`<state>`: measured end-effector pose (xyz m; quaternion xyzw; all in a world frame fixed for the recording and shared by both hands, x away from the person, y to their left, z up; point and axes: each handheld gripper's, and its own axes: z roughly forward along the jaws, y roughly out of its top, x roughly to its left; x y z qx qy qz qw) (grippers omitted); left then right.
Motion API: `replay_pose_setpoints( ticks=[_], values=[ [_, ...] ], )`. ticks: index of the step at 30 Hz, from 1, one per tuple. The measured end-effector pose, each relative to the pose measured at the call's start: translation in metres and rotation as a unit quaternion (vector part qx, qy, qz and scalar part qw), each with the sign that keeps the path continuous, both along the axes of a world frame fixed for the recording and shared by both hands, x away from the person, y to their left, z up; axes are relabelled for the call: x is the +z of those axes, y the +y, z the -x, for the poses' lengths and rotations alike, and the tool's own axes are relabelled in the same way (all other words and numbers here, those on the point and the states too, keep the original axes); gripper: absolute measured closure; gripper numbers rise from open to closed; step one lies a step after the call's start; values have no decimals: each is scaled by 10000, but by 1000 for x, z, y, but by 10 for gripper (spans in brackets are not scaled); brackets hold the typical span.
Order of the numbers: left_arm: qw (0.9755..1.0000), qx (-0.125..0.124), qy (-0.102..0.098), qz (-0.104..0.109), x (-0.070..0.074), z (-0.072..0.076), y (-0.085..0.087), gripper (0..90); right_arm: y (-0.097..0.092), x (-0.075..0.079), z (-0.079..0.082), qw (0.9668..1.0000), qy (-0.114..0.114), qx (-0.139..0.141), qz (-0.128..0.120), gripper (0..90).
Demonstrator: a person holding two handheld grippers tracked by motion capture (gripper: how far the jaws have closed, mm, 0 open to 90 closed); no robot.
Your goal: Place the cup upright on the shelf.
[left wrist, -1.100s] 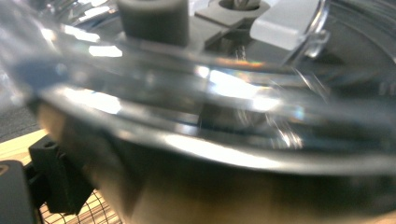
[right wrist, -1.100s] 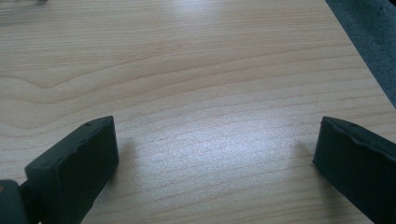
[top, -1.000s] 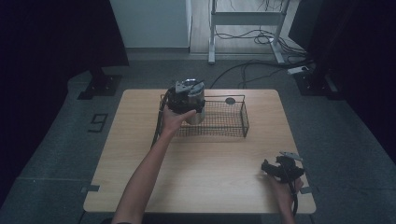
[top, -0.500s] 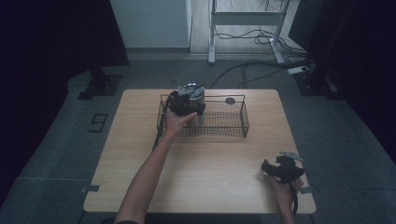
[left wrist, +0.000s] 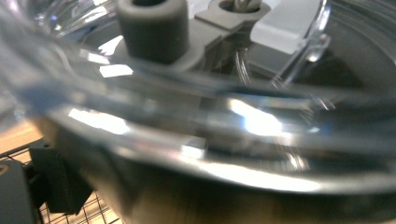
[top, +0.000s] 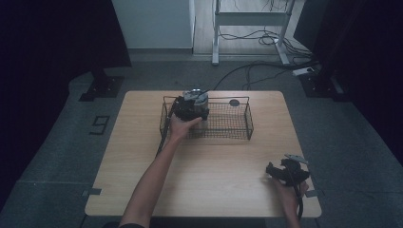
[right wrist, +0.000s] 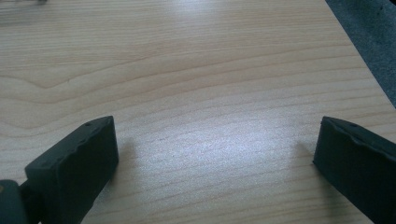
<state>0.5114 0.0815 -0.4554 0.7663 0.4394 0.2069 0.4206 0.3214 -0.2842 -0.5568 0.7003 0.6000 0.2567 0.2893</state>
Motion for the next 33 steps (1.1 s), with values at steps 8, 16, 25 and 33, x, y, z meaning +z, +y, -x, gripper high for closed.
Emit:
replay_pose_setpoints(
  ticks=[8, 16, 25, 33],
  values=[
    [9999, 24, 55, -102, -9, -1, -4, 39, 0, 0, 0, 10000, 0, -1, 1, 0],
    [9995, -31, 5, -298, -17, 2, -9, 39, 0, 0, 0, 10000, 1, 0, 1, 0],
    [10000, -31, 76, -45, -22, 3, 1, 36, 0, 0, 0, 10000, 0, 1, 0, 0],
    [9998, -32, 143, -131, -26, 5, 3, 24, 0, 0, 0, 10000, 0, 1, 0, 0]
  ],
)
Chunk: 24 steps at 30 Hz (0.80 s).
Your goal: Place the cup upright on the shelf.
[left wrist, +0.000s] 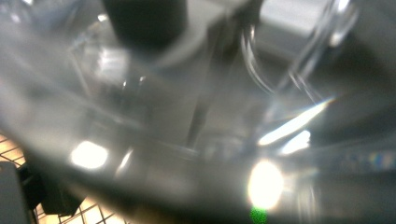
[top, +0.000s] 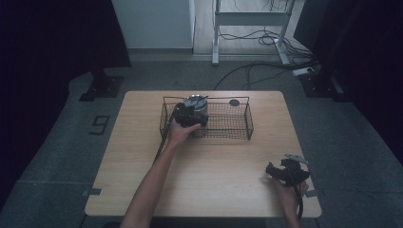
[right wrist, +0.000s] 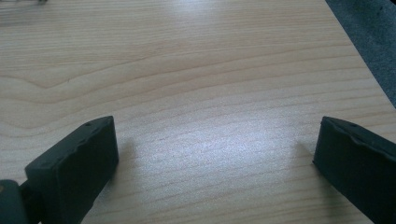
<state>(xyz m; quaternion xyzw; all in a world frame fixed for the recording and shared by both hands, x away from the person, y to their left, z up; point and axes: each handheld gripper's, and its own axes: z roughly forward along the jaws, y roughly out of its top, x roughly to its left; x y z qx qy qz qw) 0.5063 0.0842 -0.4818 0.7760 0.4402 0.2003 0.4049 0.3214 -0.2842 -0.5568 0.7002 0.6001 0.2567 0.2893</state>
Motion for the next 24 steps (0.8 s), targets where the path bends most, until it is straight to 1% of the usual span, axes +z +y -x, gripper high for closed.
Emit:
replay_pose_setpoints(
  ticks=[2, 4, 6, 7, 8, 9, 11, 12, 15, 16, 18, 22, 24],
  values=[
    [10000, 51, -66, -31, 2, 2, 0, 29, 0, 0, 0, 10000, 0, -1, 0, 0],
    [9998, 51, -170, -56, 6, 4, 1, 23, 0, 0, 0, 10000, -1, 0, 0, 0],
    [9997, 55, -252, 25, 10, 6, 3, 8, 0, 0, 0, 10000, 0, 1, 1, 0],
    [9996, 38, -264, 85, 13, 7, 4, 1, 0, 0, 0, 10000, 0, 0, -1, 0],
    [9996, 38, -264, 85, 13, 7, 4, 1, 0, 0, 0, 10000, 0, 0, -1, 0],
    [9995, 39, -287, 139, 16, 8, 5, 1, 0, 0, 0, 10000, 1, -1, 0, 0],
    [9992, 45, -350, 181, 20, 10, 8, 0, 0, 0, 0, 10000, 0, -1, 0, 0],
    [9991, 11, -368, 233, 24, 12, 10, 1, 0, 0, 0, 10000, 0, -2, -1, 0],
    [9987, -66, -372, 328, 28, 15, 14, 1, 0, 0, 0, 10000, 0, -1, 0, 0],
    [9987, -66, -372, 328, 28, 15, 14, 1, 0, 0, 0, 10000, 0, -1, 0, 0],
    [9982, -158, -374, 432, 33, 19, 19, 1, 0, 0, 0, 10000, -6, -1, -3, 0],
    [9978, -199, -396, 483, 36, 24, 23, 8, 0, 0, 0, 10000, 1, 1, -1, 0],
    [9977, -216, -394, 503, 40, 30, 27, 12, 0, 0, 0, 10000, 2, 1, 0, 0]
  ],
)
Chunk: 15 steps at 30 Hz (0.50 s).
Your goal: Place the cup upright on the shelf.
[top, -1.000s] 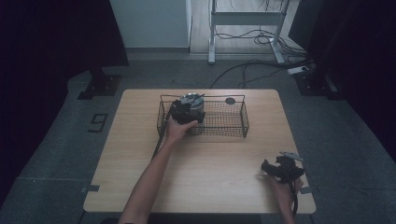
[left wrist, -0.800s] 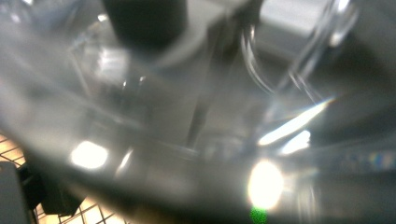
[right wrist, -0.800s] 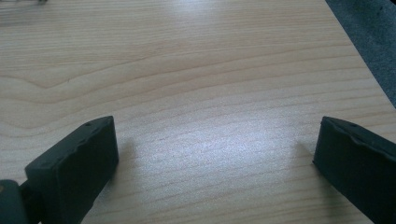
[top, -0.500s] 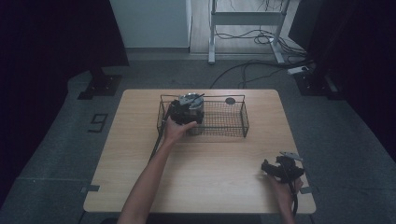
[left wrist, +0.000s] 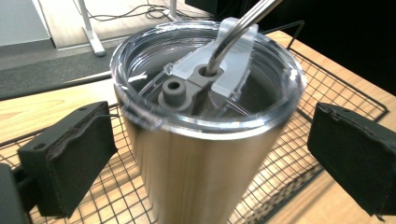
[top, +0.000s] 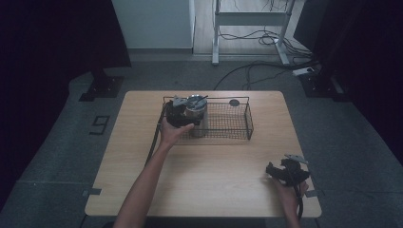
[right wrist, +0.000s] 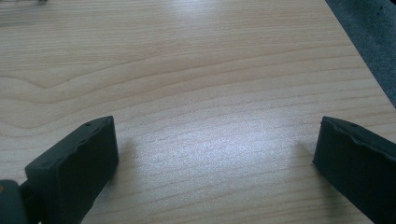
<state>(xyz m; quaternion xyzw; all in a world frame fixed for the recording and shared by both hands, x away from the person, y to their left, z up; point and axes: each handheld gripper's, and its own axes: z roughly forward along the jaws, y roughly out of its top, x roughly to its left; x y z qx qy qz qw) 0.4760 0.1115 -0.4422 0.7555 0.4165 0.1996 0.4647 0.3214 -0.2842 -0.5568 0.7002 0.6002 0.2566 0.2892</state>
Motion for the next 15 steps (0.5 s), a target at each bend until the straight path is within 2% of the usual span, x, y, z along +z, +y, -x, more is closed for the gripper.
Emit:
replay_pose_setpoints(
  ticks=[7, 11, 15],
  values=[
    [10000, -35, 18, -58, 4, 14, 9, 40, 0, 0, 0, 10000, 0, 0, 0, 0],
    [9998, -169, 14, -38, 4, 27, 18, 68, 0, 0, 0, 10000, -6, -2, -3, 0],
    [9996, -124, 127, -204, 1, 37, 21, 129, 0, 0, 0, 10000, 0, -2, 2, 0]
  ],
)
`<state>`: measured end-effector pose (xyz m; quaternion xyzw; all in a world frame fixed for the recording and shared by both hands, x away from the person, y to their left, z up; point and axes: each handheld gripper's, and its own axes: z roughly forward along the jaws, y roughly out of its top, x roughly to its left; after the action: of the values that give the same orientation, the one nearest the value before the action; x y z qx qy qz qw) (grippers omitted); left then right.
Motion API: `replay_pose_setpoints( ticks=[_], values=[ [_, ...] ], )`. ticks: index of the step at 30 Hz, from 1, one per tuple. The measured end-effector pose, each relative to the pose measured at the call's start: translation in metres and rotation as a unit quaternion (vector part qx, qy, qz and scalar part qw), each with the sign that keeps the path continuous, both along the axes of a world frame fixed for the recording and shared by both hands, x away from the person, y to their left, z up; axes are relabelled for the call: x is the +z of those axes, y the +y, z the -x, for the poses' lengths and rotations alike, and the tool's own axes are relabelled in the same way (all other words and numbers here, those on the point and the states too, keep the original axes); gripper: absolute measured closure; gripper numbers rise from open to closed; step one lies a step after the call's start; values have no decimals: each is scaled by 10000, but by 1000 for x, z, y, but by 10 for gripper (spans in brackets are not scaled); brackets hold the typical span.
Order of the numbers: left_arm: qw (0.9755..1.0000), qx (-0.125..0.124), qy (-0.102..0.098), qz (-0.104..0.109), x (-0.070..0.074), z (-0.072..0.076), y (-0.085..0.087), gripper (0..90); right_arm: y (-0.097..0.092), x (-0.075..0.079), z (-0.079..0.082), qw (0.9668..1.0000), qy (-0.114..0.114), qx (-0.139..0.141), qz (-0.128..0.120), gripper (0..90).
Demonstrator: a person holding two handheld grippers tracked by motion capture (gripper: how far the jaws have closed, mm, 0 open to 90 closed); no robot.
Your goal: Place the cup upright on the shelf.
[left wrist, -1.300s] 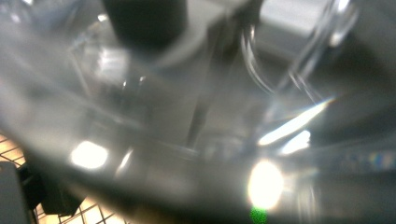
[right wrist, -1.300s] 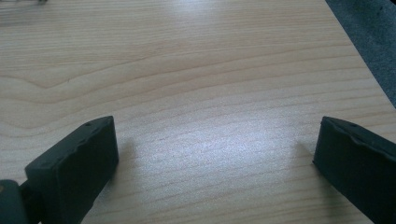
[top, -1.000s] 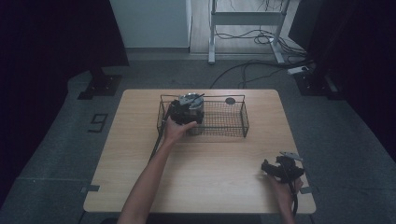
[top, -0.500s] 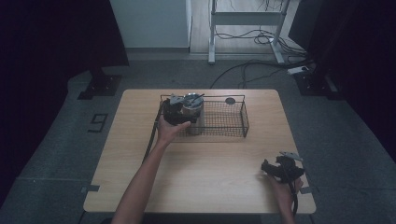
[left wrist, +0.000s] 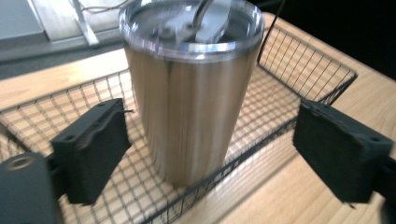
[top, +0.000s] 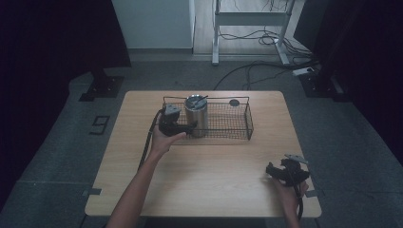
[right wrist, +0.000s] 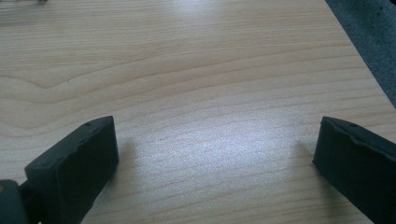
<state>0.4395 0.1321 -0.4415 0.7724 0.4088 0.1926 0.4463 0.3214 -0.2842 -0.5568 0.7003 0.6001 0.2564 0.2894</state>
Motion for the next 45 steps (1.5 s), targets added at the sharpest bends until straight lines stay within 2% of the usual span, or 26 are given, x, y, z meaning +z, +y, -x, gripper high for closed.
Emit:
replay_pose_setpoints(
  ticks=[3, 6, 11, 13, 18, 19, 24, 28, 30, 33, 35, 39, 45],
  values=[
    [10000, -2, 18, 41, -1, 6, 2, 145, 0, 0, 0, 10000, 9, -8, -2, 0],
    [9999, -93, -9, 98, -2, 18, 5, 143, 0, 0, 0, 10000, 7, -4, -7, 0],
    [9999, -142, -44, 82, -3, 30, 7, 140, 0, 0, 0, 10000, -3, -7, -10, 0],
    [9997, -208, 18, 142, -6, 38, 10, 140, 0, 0, 0, 10000, 7, -2, -8, 0],
    [9996, -257, 96, 77, -13, 50, 13, 139, 0, 0, 0, 10000, 4, -2, -9, 0],
    [9996, -250, 124, 74, -18, 58, 16, 139, 0, 0, 0, 10000, -2, -4, -10, 0],
    [9993, -279, 235, 21, -31, 73, 21, 141, 0, 0, 0, 10000, -4, -1, -8, 0],
    [9992, -262, 297, 25, -40, 82, 25, 144, 0, 0, 0, 10000, -6, -3, -8, 0],
    [9990, -266, 339, -124, -49, 90, 26, 145, 0, 0, 0, 10000, -7, -3, -6, 0],
    [9985, -305, 429, -163, -55, 95, 28, 144, 0, 0, 0, 10000, -8, -4, -7, 0],
    [9979, -266, 530, -280, -64, 101, 31, 145, 0, 0, 0, 10000, -7, -3, -5, 0],
    [9975, -255, 604, -244, -71, 108, 35, 146, 0, 0, 0, 10000, -7, -3, -5, 1],
    [9968, -269, 678, -334, -77, 116, 34, 146, 0, 0, 0, 10000, -7, -2, -6, 1]
  ],
)
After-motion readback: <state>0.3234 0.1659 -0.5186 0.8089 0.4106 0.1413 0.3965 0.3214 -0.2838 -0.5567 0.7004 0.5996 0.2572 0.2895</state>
